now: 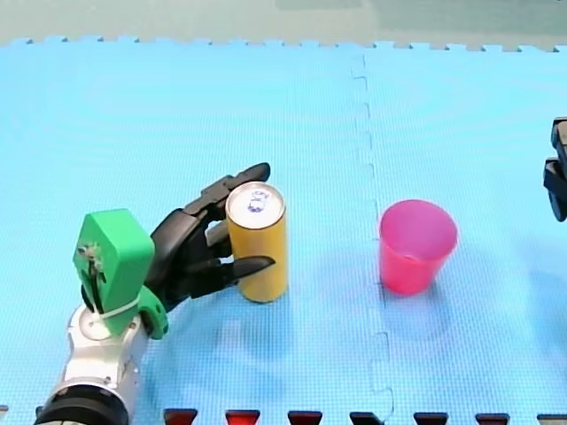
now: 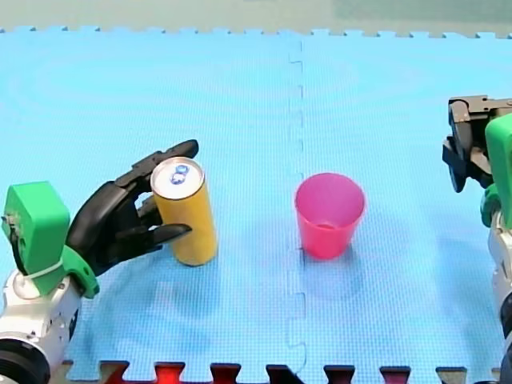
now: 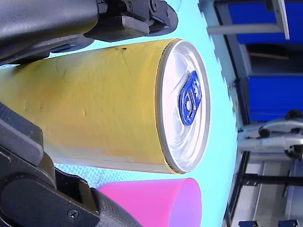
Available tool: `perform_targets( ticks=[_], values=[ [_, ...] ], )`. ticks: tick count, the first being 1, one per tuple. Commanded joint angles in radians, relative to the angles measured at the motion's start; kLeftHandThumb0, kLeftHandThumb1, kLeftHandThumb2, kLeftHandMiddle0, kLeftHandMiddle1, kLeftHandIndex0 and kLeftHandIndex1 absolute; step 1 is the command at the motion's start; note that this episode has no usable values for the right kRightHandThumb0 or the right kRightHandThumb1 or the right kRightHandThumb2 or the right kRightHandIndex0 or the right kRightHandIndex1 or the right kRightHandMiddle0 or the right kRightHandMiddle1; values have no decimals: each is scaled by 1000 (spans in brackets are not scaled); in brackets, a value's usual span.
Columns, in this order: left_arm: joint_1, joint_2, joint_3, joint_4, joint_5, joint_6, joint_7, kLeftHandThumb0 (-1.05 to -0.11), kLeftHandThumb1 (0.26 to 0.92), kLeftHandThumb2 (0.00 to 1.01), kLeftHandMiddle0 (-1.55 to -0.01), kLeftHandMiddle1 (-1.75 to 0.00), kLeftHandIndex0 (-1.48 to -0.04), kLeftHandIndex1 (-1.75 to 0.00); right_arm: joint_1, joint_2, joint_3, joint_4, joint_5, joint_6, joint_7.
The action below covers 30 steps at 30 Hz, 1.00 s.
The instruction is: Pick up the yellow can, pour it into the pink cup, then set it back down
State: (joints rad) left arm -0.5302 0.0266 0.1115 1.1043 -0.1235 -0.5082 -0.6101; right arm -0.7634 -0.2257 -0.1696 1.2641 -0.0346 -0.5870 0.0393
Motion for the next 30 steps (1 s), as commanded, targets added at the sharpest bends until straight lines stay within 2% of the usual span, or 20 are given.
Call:
perform_targets(
  ticks=[1, 4, 6, 7, 8, 9, 10, 13, 15, 20, 30],
  values=[
    [-6, 1, -2, 1, 0, 5, 3, -911, 648, 0, -214, 0, -222, 0, 2, -2, -1, -4, 4, 3, -1],
    [-6, -9, 2, 0, 2, 9, 36, -888, 654, 4, -272, -27, -243, -9, 4, -2, -3, -5, 7, 5, 3],
    [-1, -40, 9, -6, 13, 0, 145, -749, 653, 2, -411, -55, -372, -32, 5, -2, -3, -6, 8, 5, 5],
    [3, -56, 9, -13, 23, -4, 207, -638, 653, 1, -515, -63, -471, -38, 6, -2, -3, -6, 9, 5, 5],
    [8, -69, 6, -21, 39, -5, 279, -518, 674, 7, -691, -81, -625, -50, 7, -2, -3, -6, 9, 5, 5],
    [11, -77, 2, -27, 57, -5, 343, -454, 697, 7, -828, -80, -744, -45, 8, -2, -4, -7, 10, 4, 6],
    [14, -81, -3, -32, 73, -5, 394, -405, 733, 10, -1018, -100, -927, -60, 8, -1, -4, -7, 10, 4, 6],
    [26, -81, -15, -36, 106, -27, 465, -358, 777, 8, -1334, -163, -1225, -84, 9, -2, -6, -7, 12, 4, 8],
    [29, -77, -21, -32, 118, -43, 481, -366, 787, 7, -1385, -169, -1270, -75, 9, -2, -6, -8, 12, 4, 8],
    [30, -64, -25, -25, 132, -56, 499, -371, 789, 3, -1354, -113, -1251, -32, 10, -1, -7, -9, 12, 4, 8],
    [23, -44, -24, -31, 113, -23, 476, -368, 778, 0, -1375, -64, -1244, -9, 7, 3, -9, -8, 18, 10, 11]
  ],
)
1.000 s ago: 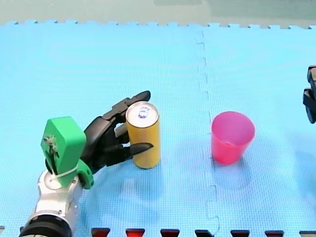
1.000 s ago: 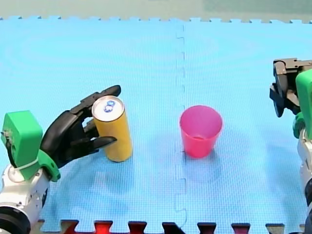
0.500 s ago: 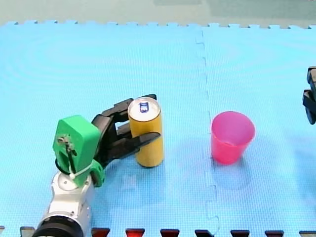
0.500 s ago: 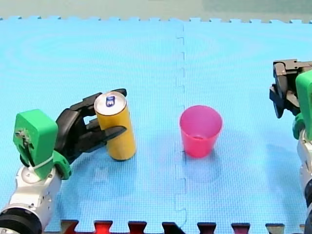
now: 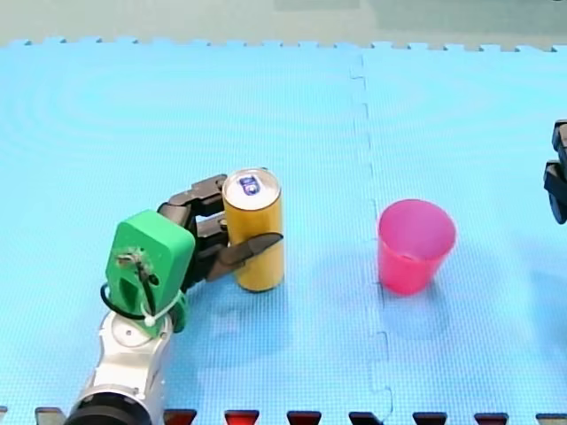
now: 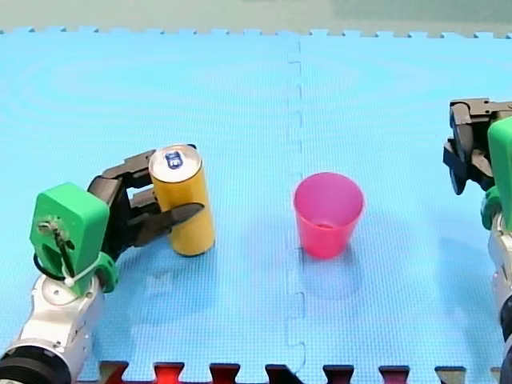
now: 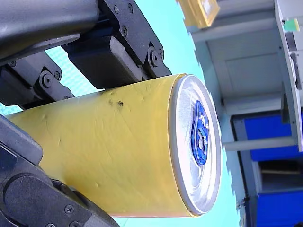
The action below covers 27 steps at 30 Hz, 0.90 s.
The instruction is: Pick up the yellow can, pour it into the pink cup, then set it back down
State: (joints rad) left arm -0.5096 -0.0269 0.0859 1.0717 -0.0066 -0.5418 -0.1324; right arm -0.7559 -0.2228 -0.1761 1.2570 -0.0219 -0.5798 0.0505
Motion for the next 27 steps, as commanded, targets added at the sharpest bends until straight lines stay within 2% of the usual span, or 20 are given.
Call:
perform_targets(
  ticks=[1, 6, 9, 10, 12, 14, 18, 20, 23, 25, 27],
  values=[
    [2, 12, 2, 1, -5, 11, -6, -369, 776, 0, -1378, -60, -1243, -7, 0, 0, -2, -1, 6, 3, 0],
    [-6, 18, 8, -8, -19, 21, -23, -373, 771, 0, -1388, -47, -1246, -5, 0, 3, 0, -2, 4, 3, -1],
    [-21, 12, 17, -71, -42, 43, -23, -374, 768, 0, -1391, -39, -1249, -5, -1, 5, 0, -1, 4, 3, 0],
    [-20, 7, 14, -98, -39, 28, -12, -374, 767, 0, -1389, -35, -1250, -5, -1, 5, 1, -1, 3, 4, 0],
    [-16, 9, -11, -126, 21, -70, 54, -374, 764, 0, -1387, -29, -1251, -4, -1, 6, 2, -1, 2, 4, -1],
    [-33, 17, -32, -123, 77, -129, 115, -372, 762, 0, -1387, -25, -1251, -3, -3, 8, 3, 0, 0, 5, -3],
    [-84, 26, -60, -94, 153, -143, 210, -366, 758, 0, -1385, -18, -1250, -2, -4, 13, 3, 1, 0, 8, -5],
    [-101, 41, -94, -85, 229, -138, 293, -365, 755, 0, -1384, -14, -1247, 0, -4, 15, 2, 1, 2, 10, -3],
    [-122, 57, -152, -101, 351, -84, 418, -356, 753, 0, -1382, -10, -1238, 0, -5, 20, -4, 1, 11, 15, 6],
    [-134, 54, -166, -109, 376, -47, 440, -355, 753, 1, -1380, -8, -1236, 0, -4, 22, -8, 1, 16, 17, 14],
    [-145, 50, -178, -116, 396, -13, 456, -356, 755, 1, -1366, -1, -1235, 0, -5, 26, -18, 2, 32, 24, 36]
  ],
)
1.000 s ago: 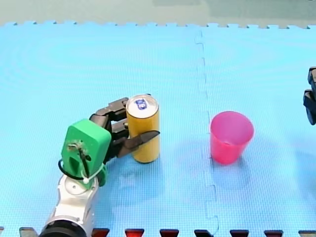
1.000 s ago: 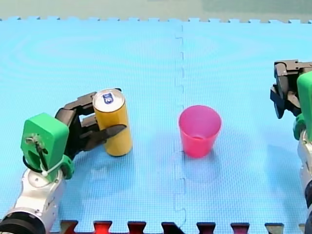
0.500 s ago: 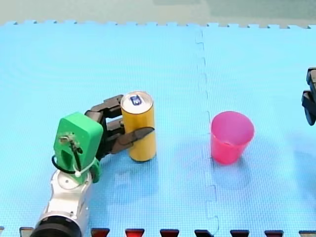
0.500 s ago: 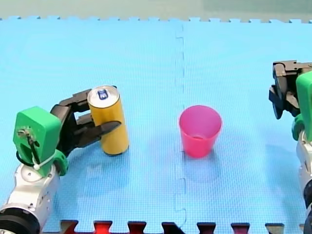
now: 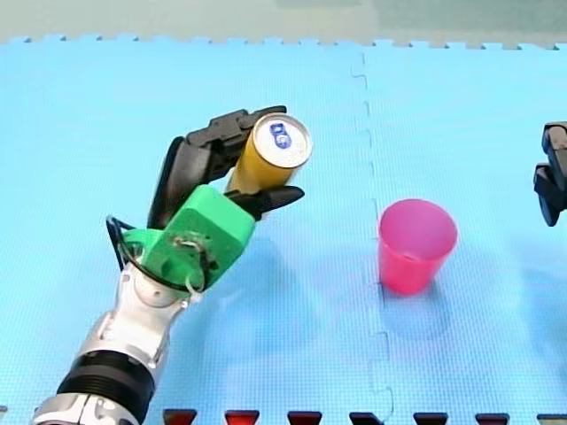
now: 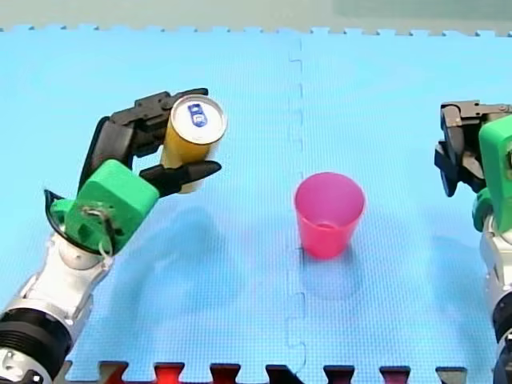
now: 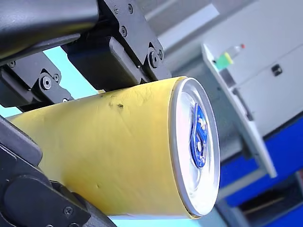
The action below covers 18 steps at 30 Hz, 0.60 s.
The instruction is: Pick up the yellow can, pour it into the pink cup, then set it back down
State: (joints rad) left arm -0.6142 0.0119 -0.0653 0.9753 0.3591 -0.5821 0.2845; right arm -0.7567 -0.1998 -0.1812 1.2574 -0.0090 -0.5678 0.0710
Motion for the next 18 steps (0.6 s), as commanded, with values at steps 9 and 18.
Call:
perform_targets(
  ticks=[9, 18],
  values=[
    [-61, 3, -127, -65, 141, 150, 166, -372, 759, 1, -1327, 0, -1217, 0, -8, 11, -31, -1, 49, 27, 53],
    [-125, 27, -304, -1, 361, 168, 380, -394, 754, 0, -1381, -25, -1261, -16, -7, 19, -32, -5, 50, 27, 56]
  ],
)
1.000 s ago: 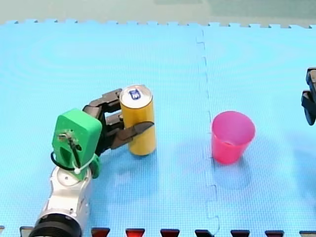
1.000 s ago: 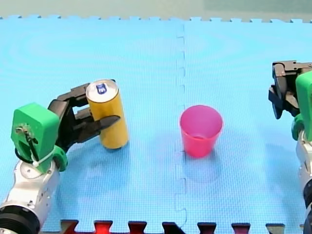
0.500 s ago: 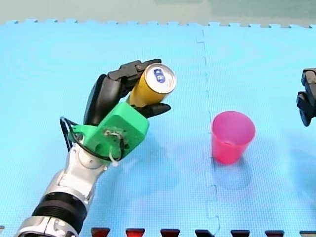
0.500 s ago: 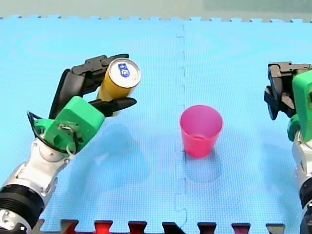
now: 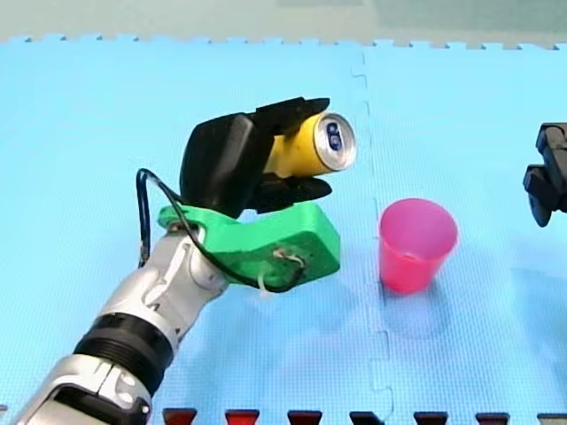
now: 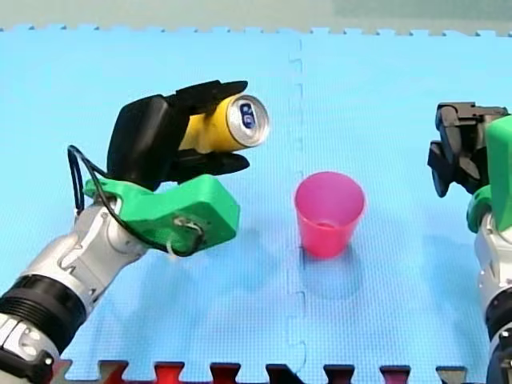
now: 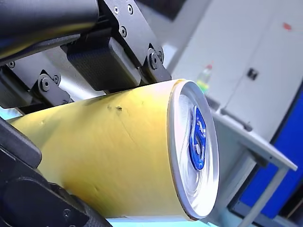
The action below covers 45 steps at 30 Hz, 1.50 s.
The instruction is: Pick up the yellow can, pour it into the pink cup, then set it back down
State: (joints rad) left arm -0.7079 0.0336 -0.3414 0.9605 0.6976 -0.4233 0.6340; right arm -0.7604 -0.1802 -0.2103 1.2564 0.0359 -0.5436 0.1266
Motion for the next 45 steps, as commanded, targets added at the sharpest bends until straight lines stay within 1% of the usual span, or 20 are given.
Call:
perform_targets(
  ticks=[1, 6, 10, 13, 15, 16, 17, 18, 19, 21, 29, 35, 37, 42, 45],
  values=[
    [-39, 1, -39, 18, 32, 18, 38, -401, 755, 1, -1386, -26, -1265, -16, -4, 0, -2, -4, 4, 3, -1],
    [-74, -14, -72, 33, 38, 35, 47, -408, 759, 2, -1375, -15, -1259, -5, -2, 3, 4, -6, -3, 0, -11],
    [-95, -13, -104, 44, 60, 23, 100, -411, 758, 1, -1376, -13, -1260, -4, -2, 4, 7, -6, -6, 0, -15],
    [-115, -14, -145, 56, 105, 29, 163, -422, 764, 3, -1425, -37, -1275, -9, -2, 3, 7, -5, -6, -1, -15],
    [-130, -14, -169, 63, 130, 36, 191, -439, 780, 9, -1472, -65, -1284, -11, -3, 2, 8, -4, -7, -1, -16],
    [-140, -15, -181, 68, 141, 44, 196, -436, 801, 5, -1306, -515, -1286, -7, -3, 2, 9, -4, -8, -2, -17],
    [-151, -17, -193, 73, 153, 57, 196, -429, 813, 4, -1108, -1014, -1286, -4, -3, 2, 11, -3, -11, -5, -20],
    [-159, -19, -204, 77, 162, 69, 193, -418, 823, 3, -930, -1444, -1289, -4, -3, 2, 13, -2, -14, -9, -24],
    [-164, -19, -213, 78, 169, 81, 190, -412, 826, 2, -868, -1591, -1292, -5, -3, 2, 14, -2, -16, -11, -27],
    [-171, -19, -229, 79, 180, 100, 185, -405, 830, 2, -817, -1714, -1295, -5, -3, 3, 15, 0, -19, -15, -32],
    [-185, -20, -275, 63, 211, 154, 214, -369, 834, 2, -827, -1746, -1351, -33, -3, 2, 25, 5, -34, -22, -53],
    [-182, -11, -302, 28, 240, 182, 258, -349, 837, 3, -848, -1746, -1387, -57, -1, 4, 33, 2, -45, -23, -64],
    [-181, -7, -310, 15, 250, 194, 264, -347, 839, 3, -850, -1746, -1391, -62, 0, 4, 36, 1, -47, -22, -63],
    [-177, -6, -332, -1, 285, 254, 288, -352, 845, 5, -849, -1746, -1397, -77, 4, 9, 43, -9, -50, -24, -66],
    [-174, -4, -340, -7, 293, 272, 293, -353, 848, 6, -847, -1746, -1397, -87, 6, 12, 44, -11, -48, -24, -69]
  ],
)
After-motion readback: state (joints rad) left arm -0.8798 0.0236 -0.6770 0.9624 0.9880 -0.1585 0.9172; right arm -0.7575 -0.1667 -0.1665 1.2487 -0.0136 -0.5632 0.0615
